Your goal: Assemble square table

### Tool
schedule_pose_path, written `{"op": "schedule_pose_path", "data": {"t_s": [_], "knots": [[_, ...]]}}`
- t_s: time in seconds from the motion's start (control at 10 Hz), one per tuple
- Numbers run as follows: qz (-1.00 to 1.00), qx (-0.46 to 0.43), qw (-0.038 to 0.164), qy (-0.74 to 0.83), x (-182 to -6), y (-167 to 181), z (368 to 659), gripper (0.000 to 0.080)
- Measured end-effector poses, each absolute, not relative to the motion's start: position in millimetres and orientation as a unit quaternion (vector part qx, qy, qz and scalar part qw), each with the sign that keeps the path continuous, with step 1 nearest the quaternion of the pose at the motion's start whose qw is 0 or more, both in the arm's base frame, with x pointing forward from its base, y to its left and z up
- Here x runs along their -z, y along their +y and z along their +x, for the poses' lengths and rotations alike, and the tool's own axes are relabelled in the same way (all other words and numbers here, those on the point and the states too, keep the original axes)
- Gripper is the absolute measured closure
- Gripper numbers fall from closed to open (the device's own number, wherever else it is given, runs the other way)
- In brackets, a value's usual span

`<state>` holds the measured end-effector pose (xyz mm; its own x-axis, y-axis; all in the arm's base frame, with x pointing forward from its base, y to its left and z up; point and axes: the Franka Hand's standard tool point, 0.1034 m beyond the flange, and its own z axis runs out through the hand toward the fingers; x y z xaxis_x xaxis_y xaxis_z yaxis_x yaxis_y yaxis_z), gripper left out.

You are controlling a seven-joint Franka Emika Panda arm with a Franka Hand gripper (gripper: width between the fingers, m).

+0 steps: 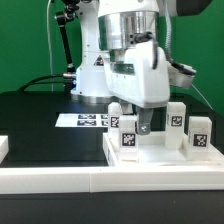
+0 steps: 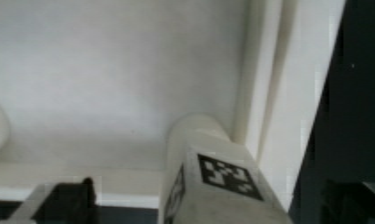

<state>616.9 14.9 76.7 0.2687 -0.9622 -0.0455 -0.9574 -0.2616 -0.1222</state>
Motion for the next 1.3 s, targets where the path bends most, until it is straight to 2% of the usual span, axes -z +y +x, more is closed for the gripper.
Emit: {"op": "schedule_pose_path", "data": {"t_s": [0.3, 0.7, 1.3], "knots": [[-0.851, 0.026, 0.06, 0.521, -76.7, 14.1, 617.2, 0.0152], [-0.948, 0.035, 0.018, 0.315, -81.5, 16.3, 620.9, 0.0151], [-0.996, 0.041, 0.006, 0.079, -83.3, 8.2, 623.3, 0.0151]]}}
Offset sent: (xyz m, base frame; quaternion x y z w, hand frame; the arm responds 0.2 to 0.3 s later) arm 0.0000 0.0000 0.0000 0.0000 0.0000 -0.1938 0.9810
